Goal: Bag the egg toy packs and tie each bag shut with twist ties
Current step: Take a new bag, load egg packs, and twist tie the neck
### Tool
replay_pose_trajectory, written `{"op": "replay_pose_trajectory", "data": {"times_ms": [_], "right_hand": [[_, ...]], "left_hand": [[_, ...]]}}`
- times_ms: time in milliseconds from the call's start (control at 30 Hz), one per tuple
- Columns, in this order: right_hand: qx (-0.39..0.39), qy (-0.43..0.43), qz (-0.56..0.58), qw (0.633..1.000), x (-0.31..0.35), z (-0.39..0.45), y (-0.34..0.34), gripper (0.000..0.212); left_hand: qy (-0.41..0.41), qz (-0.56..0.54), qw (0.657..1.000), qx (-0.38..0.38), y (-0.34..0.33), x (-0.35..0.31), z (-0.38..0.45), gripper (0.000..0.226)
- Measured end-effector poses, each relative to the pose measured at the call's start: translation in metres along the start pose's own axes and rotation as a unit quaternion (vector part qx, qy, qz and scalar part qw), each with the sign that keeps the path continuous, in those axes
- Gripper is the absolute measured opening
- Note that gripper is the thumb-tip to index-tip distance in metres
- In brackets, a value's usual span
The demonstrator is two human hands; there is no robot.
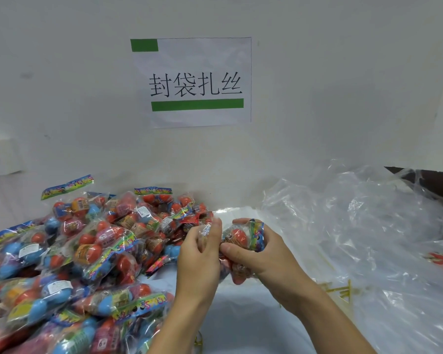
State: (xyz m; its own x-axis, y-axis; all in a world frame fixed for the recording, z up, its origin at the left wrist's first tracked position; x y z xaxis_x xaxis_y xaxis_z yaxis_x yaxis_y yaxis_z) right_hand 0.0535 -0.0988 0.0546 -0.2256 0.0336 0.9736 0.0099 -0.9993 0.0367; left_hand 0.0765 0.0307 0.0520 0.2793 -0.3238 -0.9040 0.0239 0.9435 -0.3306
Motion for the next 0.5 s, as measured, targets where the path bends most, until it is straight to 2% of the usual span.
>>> {"op": "replay_pose_trajectory", "data": {"times_ms": [100,233,433,500], "right_hand": [[-0.018,-0.008,-0.031,0.999,-0.003,0.001,0.006,0.05],[-0.06,-0.002,-0.052,0.997,-0.002,0.002,0.022,0.03],[-0.229,0.02,-0.112,0.967,0.008,-0.004,0.064,0.032],[-0.32,-0.011,-0.232,0.918,0.008,-0.007,0.084,0.038]], "left_hand": [[0.025,-0.009,1.0,0.017,-0.004,0.006,0.001,0.055],[0.038,-0.005,0.999,0.034,-0.006,0.009,0.003,0.048],[0.04,0.035,0.999,0.003,0.002,0.012,0.003,0.03],[0.037,0.035,0.999,-0.002,0.002,0.011,0.003,0.027]]}}
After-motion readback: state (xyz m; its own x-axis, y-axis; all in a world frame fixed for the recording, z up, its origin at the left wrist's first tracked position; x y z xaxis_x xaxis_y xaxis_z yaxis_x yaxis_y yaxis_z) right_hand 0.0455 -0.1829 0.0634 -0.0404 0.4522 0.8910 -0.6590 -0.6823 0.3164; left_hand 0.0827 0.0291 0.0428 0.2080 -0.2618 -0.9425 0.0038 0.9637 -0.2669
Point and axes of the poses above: each hand's wrist, its own z-axis towards the middle knuckle, its own y-axis out of the back of the hand, x = y × z, the point moved 8 cm from there along z, towards the middle knuckle, and after that the axes turned 10 degrees about -z, right-handed, at the moved point
